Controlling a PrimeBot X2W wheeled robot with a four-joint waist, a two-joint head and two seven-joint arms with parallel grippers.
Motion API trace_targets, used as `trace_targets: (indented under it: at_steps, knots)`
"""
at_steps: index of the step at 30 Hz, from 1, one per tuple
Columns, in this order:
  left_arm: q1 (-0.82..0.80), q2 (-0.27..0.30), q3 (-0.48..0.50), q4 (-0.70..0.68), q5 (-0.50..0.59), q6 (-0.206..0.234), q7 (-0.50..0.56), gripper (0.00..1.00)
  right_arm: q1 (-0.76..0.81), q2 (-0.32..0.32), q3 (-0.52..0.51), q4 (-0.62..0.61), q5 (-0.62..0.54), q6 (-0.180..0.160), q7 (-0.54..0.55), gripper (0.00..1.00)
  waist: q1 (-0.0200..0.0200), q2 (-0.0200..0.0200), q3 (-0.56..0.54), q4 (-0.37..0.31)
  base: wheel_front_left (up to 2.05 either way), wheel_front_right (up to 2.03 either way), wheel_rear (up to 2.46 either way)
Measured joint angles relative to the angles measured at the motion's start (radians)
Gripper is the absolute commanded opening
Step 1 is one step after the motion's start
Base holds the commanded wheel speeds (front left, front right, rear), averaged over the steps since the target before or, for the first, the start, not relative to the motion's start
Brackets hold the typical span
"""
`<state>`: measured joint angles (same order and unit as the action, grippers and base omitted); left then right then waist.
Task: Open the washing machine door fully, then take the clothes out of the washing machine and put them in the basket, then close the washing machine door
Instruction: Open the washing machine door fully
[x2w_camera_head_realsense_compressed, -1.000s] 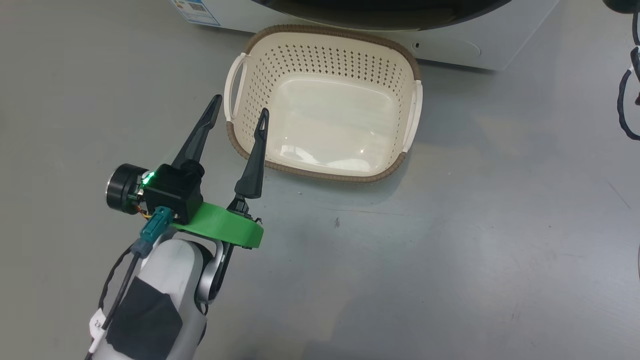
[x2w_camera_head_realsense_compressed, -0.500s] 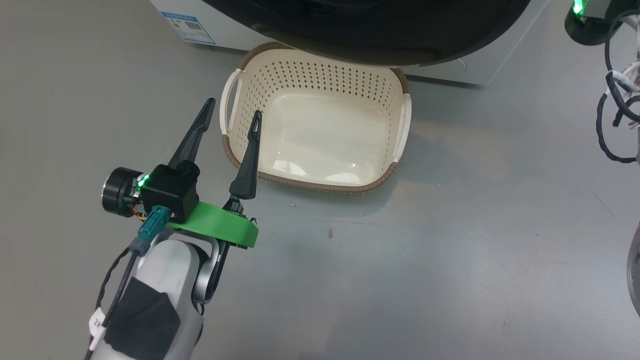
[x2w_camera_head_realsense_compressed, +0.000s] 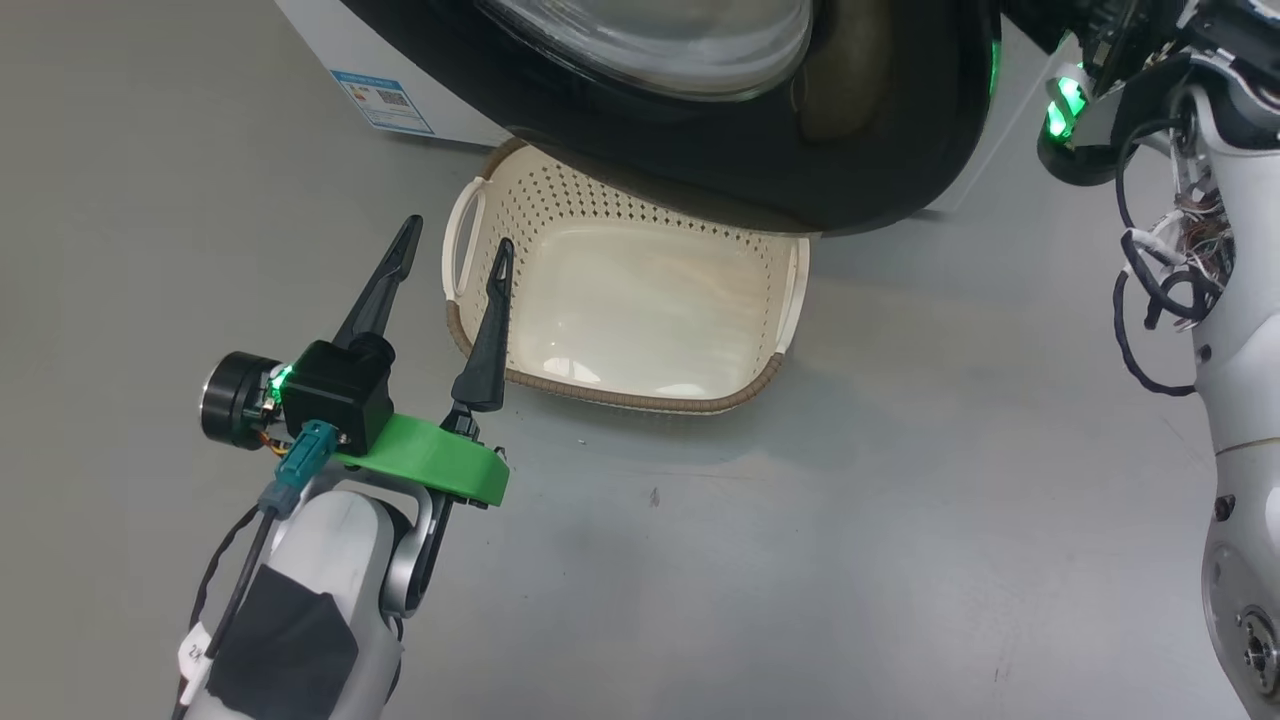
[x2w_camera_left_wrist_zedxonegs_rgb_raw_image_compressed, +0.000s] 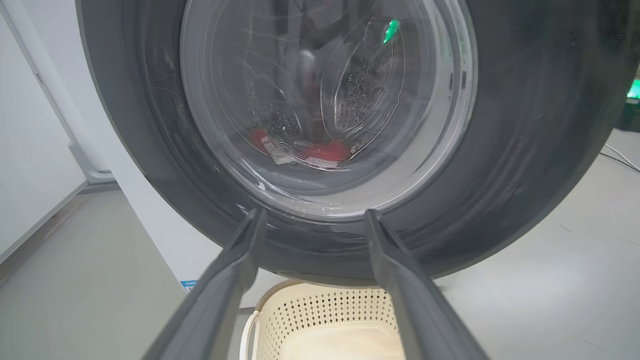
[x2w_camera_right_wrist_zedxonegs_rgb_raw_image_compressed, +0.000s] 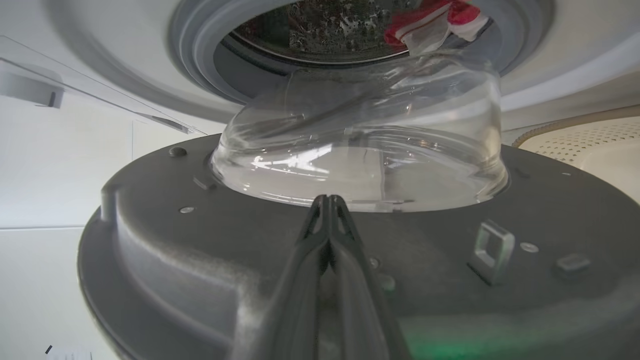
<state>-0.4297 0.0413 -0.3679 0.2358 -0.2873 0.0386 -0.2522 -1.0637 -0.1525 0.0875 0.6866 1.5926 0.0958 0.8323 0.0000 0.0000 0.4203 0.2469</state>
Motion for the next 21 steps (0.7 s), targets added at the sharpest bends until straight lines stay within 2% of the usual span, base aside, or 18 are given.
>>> trace_targets:
  at_steps: [9, 21]
  knots:
    - [0.023, 0.000, 0.003, 0.020, 0.003, -0.001, 0.000, 1.00, 0.075, 0.031, 0.028, -0.004, 0.024, 0.016, 0.062, 0.00, 0.0000, 0.0000, -0.041, 0.002, 0.00, 0.00, 0.00]
    - [0.067, 0.000, 0.002, 0.059, 0.007, -0.009, 0.000, 1.00, 0.196, 0.058, 0.054, -0.023, 0.067, 0.021, 0.123, 0.00, 0.0000, 0.0000, -0.117, 0.022, 0.00, 0.00, 0.00]
